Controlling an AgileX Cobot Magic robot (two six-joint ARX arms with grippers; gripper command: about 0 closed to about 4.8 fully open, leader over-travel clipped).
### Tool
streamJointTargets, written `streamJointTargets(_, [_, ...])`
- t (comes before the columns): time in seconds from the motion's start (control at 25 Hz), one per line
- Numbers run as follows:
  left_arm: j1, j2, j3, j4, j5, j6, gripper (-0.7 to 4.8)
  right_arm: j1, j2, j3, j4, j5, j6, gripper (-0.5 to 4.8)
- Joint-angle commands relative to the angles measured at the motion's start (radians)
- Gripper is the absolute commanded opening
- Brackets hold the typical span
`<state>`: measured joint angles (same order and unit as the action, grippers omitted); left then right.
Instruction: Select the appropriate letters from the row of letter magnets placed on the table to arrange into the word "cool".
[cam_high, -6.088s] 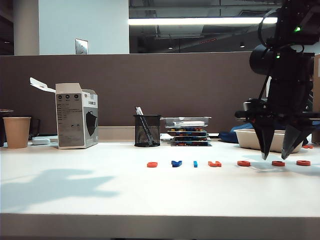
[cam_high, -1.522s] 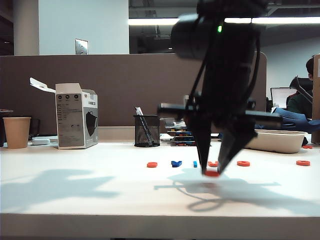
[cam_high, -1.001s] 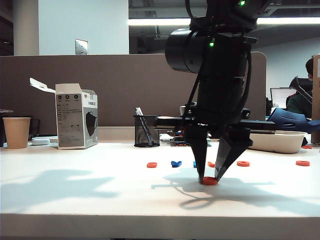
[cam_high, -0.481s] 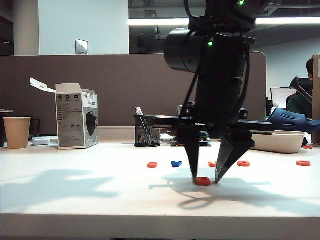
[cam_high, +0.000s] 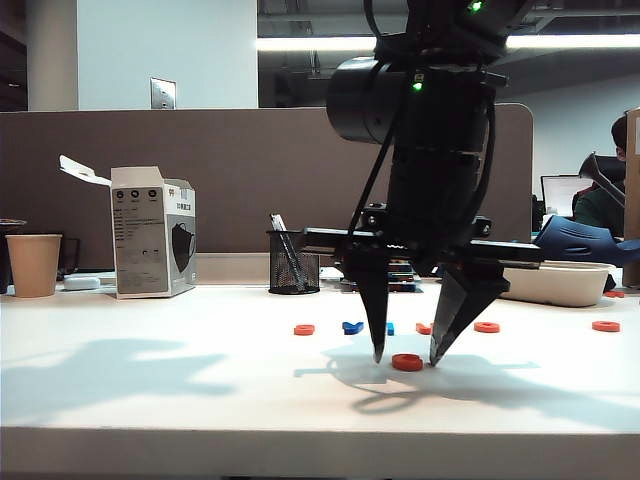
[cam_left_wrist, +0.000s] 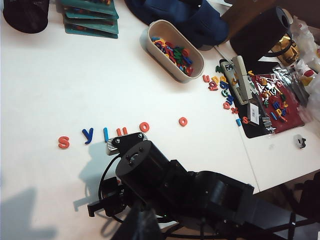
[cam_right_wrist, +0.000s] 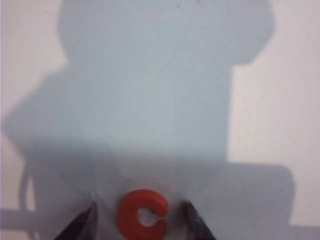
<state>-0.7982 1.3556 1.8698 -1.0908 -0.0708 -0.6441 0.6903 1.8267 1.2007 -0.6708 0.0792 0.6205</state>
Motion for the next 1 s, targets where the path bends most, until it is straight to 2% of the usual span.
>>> streamJointTargets(0.04, [0.000,-0.003,0.004,0.004,0.004,0.008,-0.03,-0.001,0.013,0.027,-0.039,-0.010,-0.025,2.26])
streamJointTargets(0.32, [0.000,-0.003,0.004,0.004,0.003,0.008,-0.03,-0.001,0.013,0.115,-0.078,-0.006,-0.058,2.26])
streamJointTargets(0.52, [0.000,-0.003,0.004,0.004,0.003,0.008,-0.03,-0.015,0.013,0.188,-0.087,0.014,-0.133,2.19])
streamJointTargets(0.56, [0.000,-0.003,0.004,0.004,0.003,0.008,-0.03,-0.021,0.013,0.200,-0.089,0.026,-0.142,1.91])
streamJointTargets(0.64, [0.000,-0.003,0.004,0.004,0.003,0.008,-0.03,-0.042,0.013,0.223,-0.088,0.040,-0.193,0.20])
streamJointTargets(0.68, [0.000,-0.003,0.004,0.004,0.003,0.008,-0.03,-0.056,0.013,0.232,-0.087,0.041,-0.214,-0.03])
streamJointTargets(0.76, [0.000,-0.003,0.004,0.004,0.004,0.008,-0.03,-0.093,0.013,0.247,-0.084,0.044,-0.236,-0.05])
streamJointTargets(0.92, [0.000,-0.003,0.004,0.004,0.004,0.008,-0.03,-0.232,0.014,0.248,-0.062,0.043,-0.262,-0.05])
streamJointTargets(1.0, [0.000,-0.003,0.004,0.004,0.004,0.008,-0.03,-0.297,0.014,0.248,-0.034,-0.037,-0.299,-0.05])
